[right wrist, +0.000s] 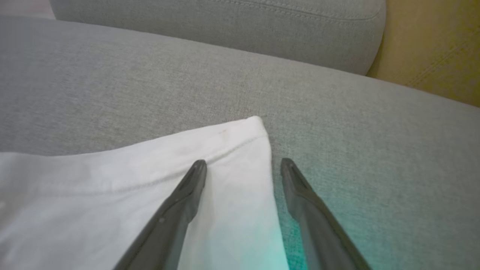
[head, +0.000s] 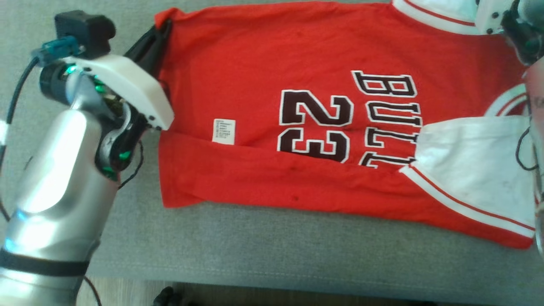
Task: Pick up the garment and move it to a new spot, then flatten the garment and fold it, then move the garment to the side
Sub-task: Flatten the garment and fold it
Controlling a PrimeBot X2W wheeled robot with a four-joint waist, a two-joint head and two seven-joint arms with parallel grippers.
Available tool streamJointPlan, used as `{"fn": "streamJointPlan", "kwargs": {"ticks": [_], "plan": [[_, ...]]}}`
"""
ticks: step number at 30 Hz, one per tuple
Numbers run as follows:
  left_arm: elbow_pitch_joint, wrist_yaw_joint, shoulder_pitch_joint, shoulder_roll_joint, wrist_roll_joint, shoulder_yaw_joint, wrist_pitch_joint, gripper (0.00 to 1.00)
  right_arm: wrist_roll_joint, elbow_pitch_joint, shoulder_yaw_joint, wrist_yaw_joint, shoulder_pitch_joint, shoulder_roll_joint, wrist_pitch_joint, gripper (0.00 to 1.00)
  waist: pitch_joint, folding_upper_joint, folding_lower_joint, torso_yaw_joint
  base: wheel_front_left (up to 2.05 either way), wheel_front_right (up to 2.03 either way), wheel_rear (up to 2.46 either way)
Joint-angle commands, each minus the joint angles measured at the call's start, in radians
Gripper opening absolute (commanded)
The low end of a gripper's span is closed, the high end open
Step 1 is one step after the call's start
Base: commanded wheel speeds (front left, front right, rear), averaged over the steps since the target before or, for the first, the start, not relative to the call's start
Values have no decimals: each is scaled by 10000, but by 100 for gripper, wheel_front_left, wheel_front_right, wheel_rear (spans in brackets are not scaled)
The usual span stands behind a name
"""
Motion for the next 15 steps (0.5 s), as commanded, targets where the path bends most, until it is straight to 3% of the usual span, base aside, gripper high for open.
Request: {"fn": "streamJointPlan", "kwargs": {"ticks": [1,7,9,10,13,15], "plan": [[-219,-65,-427,284,119,350,-118,0,-141,-158,-52,-9,-363,50,51,100,44,0,-1,98,0,0,0],[97,-207,-678,105,129,213,-356,0,-520,845,-378,-9,-905,149,178,100,115,0,-1,206,0,0,0],[202,-241,-734,84,123,189,-410,0,-599,1137,-305,-9,-1020,214,330,65,108,0,-1,206,0,0,0],[262,-258,-749,75,117,176,-432,0,-597,1306,-194,-9,-1032,273,489,58,88,0,-1,201,0,0,0],[434,-309,-786,60,98,134,-483,0,-485,1694,155,-9,-1075,320,780,55,32,0,-1,185,0,0,0],[552,-325,-797,49,84,114,-517,0,-404,1886,281,-9,-1097,336,774,47,-19,0,-1,160,0,0,0]]}}
